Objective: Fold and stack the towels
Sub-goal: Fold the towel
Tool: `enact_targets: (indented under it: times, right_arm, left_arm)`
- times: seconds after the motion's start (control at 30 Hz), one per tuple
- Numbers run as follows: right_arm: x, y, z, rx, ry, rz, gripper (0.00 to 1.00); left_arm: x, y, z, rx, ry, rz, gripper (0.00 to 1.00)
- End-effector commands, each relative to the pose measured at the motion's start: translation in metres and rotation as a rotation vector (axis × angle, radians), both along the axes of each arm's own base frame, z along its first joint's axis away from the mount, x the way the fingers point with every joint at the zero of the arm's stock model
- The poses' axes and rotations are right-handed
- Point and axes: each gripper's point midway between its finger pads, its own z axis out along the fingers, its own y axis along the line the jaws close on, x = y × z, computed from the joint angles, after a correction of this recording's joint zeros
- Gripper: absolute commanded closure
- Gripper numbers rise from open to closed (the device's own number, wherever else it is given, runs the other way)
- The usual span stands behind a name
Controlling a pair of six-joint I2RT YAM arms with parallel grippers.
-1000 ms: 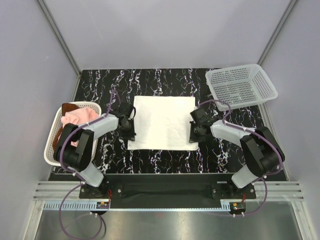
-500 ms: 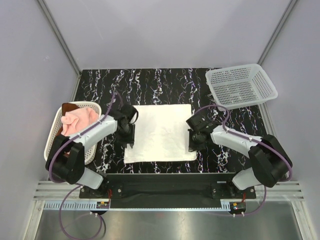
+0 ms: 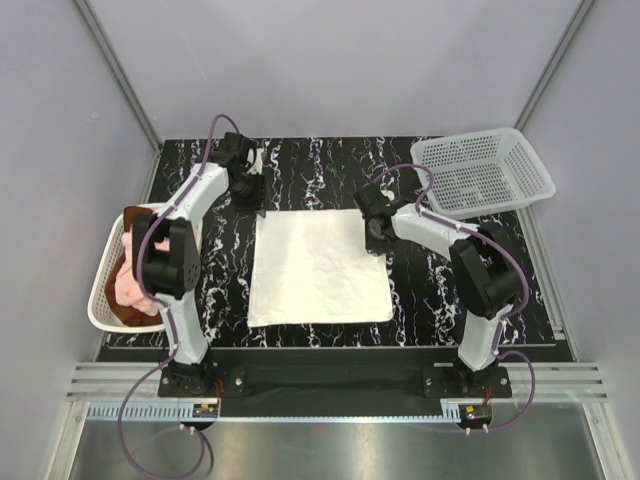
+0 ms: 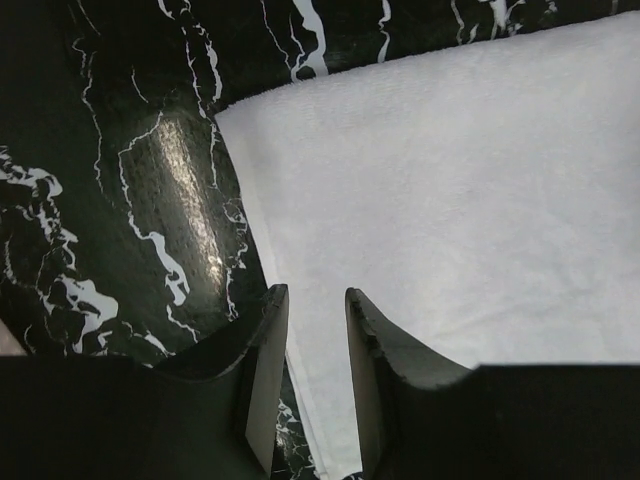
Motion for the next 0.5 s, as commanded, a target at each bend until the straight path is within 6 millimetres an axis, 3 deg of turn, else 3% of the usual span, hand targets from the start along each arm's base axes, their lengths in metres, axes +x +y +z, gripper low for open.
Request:
enact_targets:
  times: [0.0,0.2,0.47]
  right_arm:
    - [0.018,-0.022,0.007,-0.083,-0.026,-0.017,0.85]
    - [0.011,-0.031,-0.010,-0.106,0.021,-0.022,0.85]
    - [0.007,-0.034,-0.030,-0.114,0.035,-0.028,0.85]
  left_arm:
    - [0.014,-0.005,-0.011,-0.065,0.011,-0.068,0.66]
    - [0.031,0.005,-0.038,-0.013,0.014,-0.013,0.66]
    - [0.042,0.021,-0.056,0.009,0.029,0.040,0.64]
